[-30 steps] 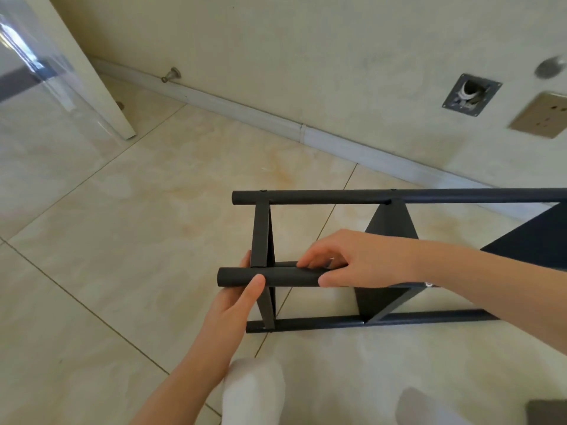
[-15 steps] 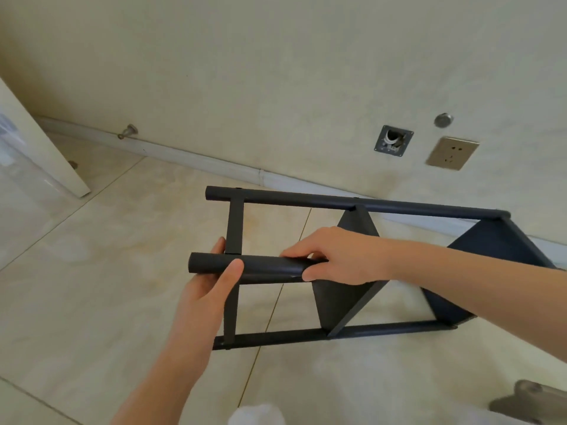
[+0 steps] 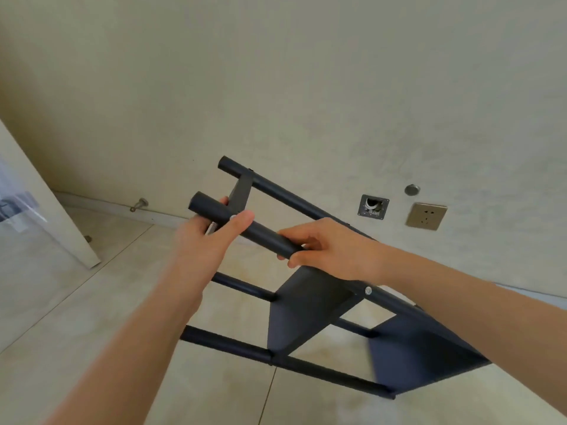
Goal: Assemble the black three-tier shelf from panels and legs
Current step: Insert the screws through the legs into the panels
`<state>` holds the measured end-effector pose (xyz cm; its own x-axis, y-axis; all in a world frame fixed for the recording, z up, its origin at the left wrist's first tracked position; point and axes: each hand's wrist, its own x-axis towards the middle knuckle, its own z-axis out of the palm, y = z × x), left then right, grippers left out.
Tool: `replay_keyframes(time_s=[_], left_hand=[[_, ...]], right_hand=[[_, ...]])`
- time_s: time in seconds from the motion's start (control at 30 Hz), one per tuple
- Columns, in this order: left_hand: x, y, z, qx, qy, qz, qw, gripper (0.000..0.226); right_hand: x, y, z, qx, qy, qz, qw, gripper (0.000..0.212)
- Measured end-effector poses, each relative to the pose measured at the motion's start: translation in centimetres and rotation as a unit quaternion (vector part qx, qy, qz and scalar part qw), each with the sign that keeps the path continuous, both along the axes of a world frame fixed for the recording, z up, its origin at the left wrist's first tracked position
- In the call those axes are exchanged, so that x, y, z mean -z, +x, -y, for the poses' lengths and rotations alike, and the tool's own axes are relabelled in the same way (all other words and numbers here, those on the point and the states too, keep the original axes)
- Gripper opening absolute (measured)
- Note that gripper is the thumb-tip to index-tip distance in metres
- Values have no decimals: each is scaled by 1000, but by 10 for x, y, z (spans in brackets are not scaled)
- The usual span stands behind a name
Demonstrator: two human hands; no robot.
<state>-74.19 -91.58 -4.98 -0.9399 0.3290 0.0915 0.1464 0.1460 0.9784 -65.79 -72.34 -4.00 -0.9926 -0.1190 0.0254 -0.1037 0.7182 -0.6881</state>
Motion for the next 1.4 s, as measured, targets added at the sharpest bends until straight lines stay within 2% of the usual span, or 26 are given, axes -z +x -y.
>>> replay_keyframes(time_s=[0.07, 0.1, 0.33, 0.57, 0.7, 0.8, 0.9, 0.97, 1.07, 1.2, 1.3, 1.4], left_hand=[[-25, -2, -17, 2, -11, -33, 999, 24], [-37, 1, -25, 9, -19, -53, 998, 19], [-85, 46, -70, 38, -66, -175, 982, 28], [-98, 125, -97, 54, -131, -232, 962, 30], [-87, 169, -110, -23, -108, -276, 955, 24], [-78, 192, -114, -45, -98, -288, 952, 23], [-74, 202, -112, -55, -84, -289, 952, 19], [-71, 207, -107, -63, -79, -289, 952, 21], [-66, 211, -96, -68, -57, -271, 958, 18], [-63, 220, -85, -43, -39, -244, 968, 31], [-61, 228, -79, -25, -25, -250, 968, 40], [-50, 223, -73, -58, -1, -230, 971, 29]], right_hand=[[-14, 7, -8, 26, -34, -21, 999, 21], [-20, 12, -12, 38, -53, -32, 997, 25], [-35, 68, -35, 115, -171, -53, 977, 32], [-35, 143, -44, 196, -158, -39, 967, 39], [-21, 175, -41, 251, -181, -50, 950, 42], [-12, 193, -43, 258, -228, -62, 937, 33], [-7, 211, -58, 315, -307, -103, 892, 18], [-2, 219, -76, 379, -284, -135, 870, 15], [2, 226, -97, 431, -201, -126, 871, 27], [6, 220, -88, 375, -175, -44, 909, 46], [8, 211, -75, 373, -182, -43, 909, 38], [10, 209, -70, 374, -187, -55, 907, 31]])
